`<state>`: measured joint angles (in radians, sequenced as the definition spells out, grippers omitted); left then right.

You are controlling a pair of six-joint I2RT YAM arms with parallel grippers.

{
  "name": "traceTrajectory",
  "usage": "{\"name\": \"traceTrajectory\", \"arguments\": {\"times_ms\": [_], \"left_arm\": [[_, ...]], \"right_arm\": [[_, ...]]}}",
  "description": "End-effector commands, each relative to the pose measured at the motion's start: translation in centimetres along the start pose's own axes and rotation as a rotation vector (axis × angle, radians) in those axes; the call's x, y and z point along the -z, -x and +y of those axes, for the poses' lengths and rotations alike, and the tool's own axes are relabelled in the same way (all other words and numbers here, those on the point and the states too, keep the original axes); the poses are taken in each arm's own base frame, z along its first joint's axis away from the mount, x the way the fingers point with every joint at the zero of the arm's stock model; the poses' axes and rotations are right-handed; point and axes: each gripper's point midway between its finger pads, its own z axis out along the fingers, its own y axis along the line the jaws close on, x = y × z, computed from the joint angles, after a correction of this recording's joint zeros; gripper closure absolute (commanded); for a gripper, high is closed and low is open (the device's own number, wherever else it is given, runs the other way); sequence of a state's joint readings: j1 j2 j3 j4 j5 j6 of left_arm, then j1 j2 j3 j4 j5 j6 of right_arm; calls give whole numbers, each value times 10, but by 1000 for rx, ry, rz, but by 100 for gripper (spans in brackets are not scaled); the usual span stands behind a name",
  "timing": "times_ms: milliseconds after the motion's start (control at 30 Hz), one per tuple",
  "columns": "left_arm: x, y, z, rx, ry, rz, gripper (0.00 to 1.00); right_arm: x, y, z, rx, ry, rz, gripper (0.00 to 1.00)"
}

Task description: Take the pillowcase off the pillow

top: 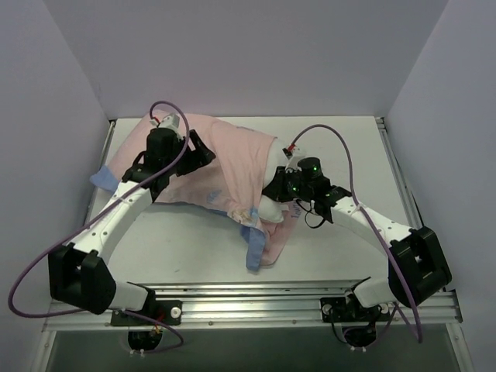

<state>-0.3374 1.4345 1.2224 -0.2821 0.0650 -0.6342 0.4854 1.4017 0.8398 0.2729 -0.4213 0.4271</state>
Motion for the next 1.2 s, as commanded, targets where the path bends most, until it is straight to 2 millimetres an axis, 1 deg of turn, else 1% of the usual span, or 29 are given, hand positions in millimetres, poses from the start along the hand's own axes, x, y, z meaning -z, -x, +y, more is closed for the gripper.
{"name": "traceTrajectory", "arguments": {"times_ms": [0,33,67,100,133,167,200,233,267,300,400,467,600,700,733,800,1000,1167], "left_arm": [[39,-8,-11,136,-43,16,17],[42,-28,3,187,1,61,17],[46,-36,9,213,23,69,17],[58,-39,11,242,26,59,17],[62,-47,17,303,52,67,17],[62,-67,32,329,90,94,18],[69,-70,35,354,92,72,18],[69,-75,38,376,90,66,18],[66,-94,52,420,120,92,18],[65,-93,47,435,76,75,18],[55,-106,44,483,0,76,18],[49,-110,41,499,-34,67,18],[37,-107,34,485,-142,-12,19],[31,-107,32,492,-178,-30,20],[29,-113,34,501,-181,-26,20],[28,-109,31,506,-215,-49,23],[22,-112,39,471,-190,-68,29],[16,-111,41,467,-189,-82,38]], "right_arm": [[4,25,13,63,-37,-84,100],[2,25,17,72,-40,-83,100],[0,24,17,75,-46,-80,100],[0,25,19,77,-48,-84,100],[-1,26,22,79,-47,-89,100],[-2,27,23,80,-46,-92,100],[-3,27,24,78,-47,-94,100],[-4,28,24,74,-50,-97,100],[-5,28,25,72,-56,-100,100],[-6,29,25,70,-57,-102,100],[-9,31,28,68,-48,-103,100],[-11,30,29,68,-45,-96,100],[-15,28,31,65,-33,-83,100],[-18,28,33,65,-24,-77,100],[-18,28,34,67,-21,-77,100],[-18,28,33,66,-25,-75,100],[-17,27,34,67,-22,-71,100],[-16,27,35,66,-20,-72,100]]}}
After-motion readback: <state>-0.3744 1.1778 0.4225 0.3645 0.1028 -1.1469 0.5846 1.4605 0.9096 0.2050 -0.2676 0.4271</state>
